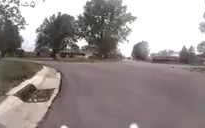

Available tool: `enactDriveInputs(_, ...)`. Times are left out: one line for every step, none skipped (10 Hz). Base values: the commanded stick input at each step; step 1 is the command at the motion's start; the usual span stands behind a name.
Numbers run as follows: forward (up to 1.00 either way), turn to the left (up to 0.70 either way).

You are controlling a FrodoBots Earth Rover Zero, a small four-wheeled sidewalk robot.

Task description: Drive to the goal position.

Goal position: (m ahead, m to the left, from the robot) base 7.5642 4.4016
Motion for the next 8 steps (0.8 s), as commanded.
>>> enactDriveInputs(1.0, 0.0)
enactDriveInputs(1.0, 0.0)
enactDriveInputs(1.0, 0.02)
enactDriveInputs(1.0, 0.04)
enactDriveInputs(1.0, 0.28)
enactDriveInputs(1.0, 0.4)
enactDriveInputs(1.0, 0.4)
enactDriveInputs(1.0, 0.25)
